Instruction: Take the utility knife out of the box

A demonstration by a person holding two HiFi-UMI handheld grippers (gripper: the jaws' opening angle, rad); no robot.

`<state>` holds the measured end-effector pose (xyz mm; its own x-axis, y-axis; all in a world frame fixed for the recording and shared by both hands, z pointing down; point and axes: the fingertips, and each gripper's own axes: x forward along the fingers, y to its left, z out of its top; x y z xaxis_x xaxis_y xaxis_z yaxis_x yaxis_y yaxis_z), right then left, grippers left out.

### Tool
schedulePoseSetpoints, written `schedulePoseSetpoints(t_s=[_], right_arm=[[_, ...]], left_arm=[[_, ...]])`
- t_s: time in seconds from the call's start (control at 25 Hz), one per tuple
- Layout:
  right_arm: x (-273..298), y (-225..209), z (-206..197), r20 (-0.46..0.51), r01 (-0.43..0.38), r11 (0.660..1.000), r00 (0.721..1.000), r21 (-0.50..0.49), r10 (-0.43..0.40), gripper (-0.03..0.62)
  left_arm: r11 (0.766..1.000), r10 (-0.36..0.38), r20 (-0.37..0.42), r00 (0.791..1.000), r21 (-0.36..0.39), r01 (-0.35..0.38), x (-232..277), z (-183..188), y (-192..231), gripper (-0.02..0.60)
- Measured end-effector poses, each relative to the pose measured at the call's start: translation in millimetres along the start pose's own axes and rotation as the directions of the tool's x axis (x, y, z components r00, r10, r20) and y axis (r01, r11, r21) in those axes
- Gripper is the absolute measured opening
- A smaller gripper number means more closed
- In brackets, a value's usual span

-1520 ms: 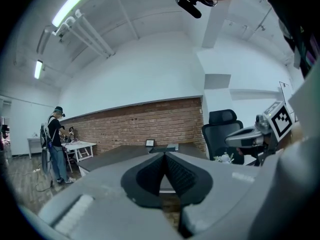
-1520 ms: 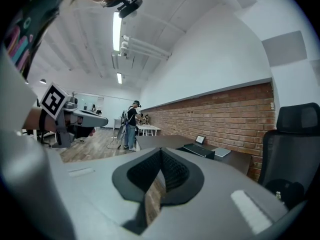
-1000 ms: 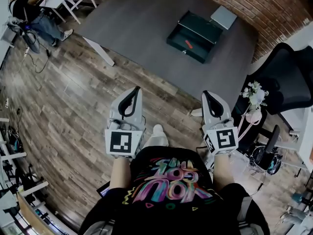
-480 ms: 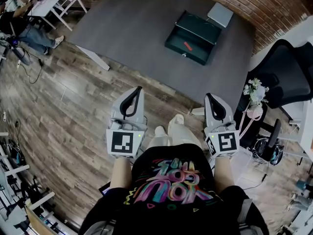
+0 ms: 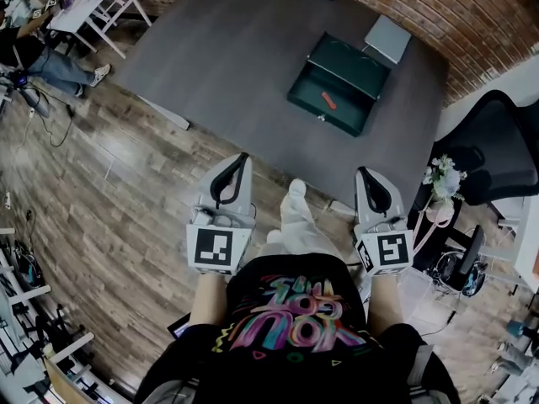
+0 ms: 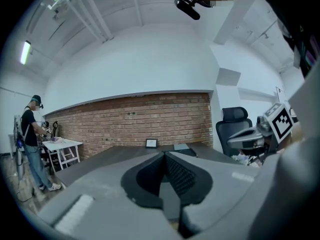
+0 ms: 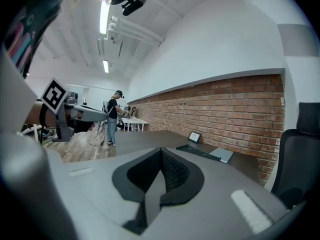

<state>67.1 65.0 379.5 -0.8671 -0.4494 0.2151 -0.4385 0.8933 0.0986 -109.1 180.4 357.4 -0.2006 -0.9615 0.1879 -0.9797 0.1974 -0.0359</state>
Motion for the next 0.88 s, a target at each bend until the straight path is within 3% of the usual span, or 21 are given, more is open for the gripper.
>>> schedulePoseSetpoints(t_s=[0.44, 0.88], right_arm=[[109.8, -72.2, 16.6, -0.011, 0.002, 1.0, 1.0, 0.017, -0.002, 0.0], [162.1, -129.3, 35.5, 0.009, 0.004, 0.999, 1.0, 0.048, -0.005, 0.001]], left_arm=[[0.999, -0.039, 0.009, 0.999, 0.026, 0.039, 133.0, 40.7, 31.4, 0.002], [0.996, -0.081, 0.001, 0.997, 0.048, 0.08, 215.9, 69.5, 38.8, 0.002]])
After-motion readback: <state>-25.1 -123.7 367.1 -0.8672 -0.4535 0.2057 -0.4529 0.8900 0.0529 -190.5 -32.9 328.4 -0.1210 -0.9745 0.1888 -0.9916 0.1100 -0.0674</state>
